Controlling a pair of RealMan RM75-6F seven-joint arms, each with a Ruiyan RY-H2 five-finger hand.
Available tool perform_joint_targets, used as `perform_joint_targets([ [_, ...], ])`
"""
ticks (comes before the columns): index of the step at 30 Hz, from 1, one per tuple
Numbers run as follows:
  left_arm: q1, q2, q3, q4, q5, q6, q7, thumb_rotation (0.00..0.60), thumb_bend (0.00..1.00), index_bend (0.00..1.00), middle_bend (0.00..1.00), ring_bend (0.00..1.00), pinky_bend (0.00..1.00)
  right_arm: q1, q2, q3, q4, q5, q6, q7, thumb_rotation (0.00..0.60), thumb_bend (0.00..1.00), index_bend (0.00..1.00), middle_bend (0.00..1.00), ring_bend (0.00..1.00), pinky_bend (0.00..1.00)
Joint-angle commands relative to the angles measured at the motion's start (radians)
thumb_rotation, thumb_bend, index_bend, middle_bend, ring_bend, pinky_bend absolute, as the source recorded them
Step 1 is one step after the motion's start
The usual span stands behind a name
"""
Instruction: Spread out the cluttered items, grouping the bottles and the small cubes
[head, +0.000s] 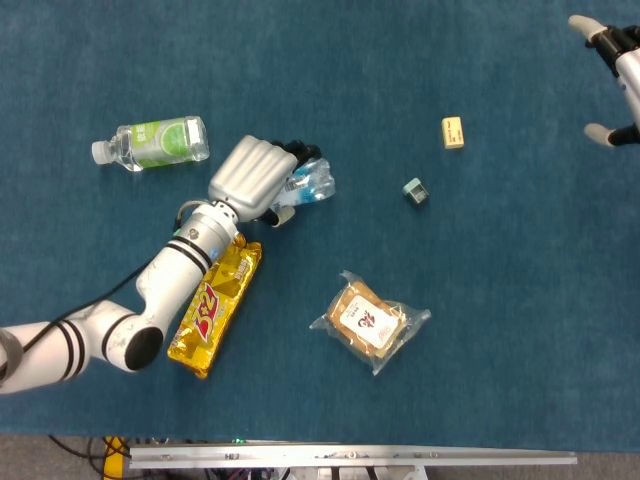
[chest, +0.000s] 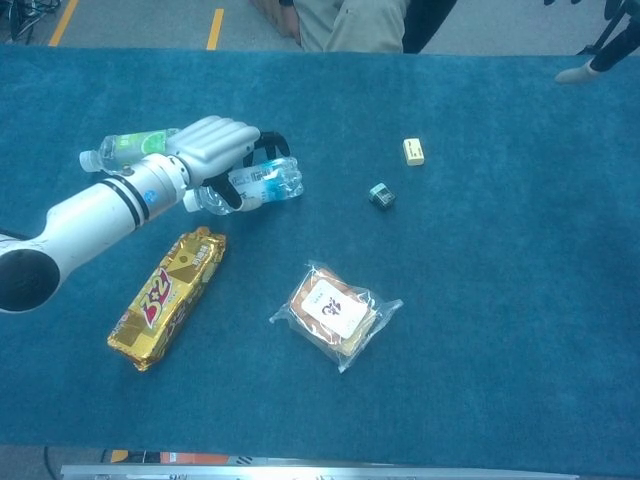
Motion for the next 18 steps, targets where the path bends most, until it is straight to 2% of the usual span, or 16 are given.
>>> perform_joint_targets([
  [1,0.002,0.008,0.005,0.021,0.017,-0.007,-0.014,0.6,0.26,0.48,0.54,0.47,0.51,-0.001,0.001,0.002,-0.001,0.0,0.0,0.001,0.6,0.0,0.15,0.32,0.32,0.47],
  [18,0.013,0.092,-0.015,0.036,0.073,0.009,-0.056,0.6,0.26,0.47,0.54,0.46,0.51,-0.009,-0.002,0.006,-0.01,-0.002,0.002,-0.007,0.6,0.0,0.15,0.32,0.32,0.47],
])
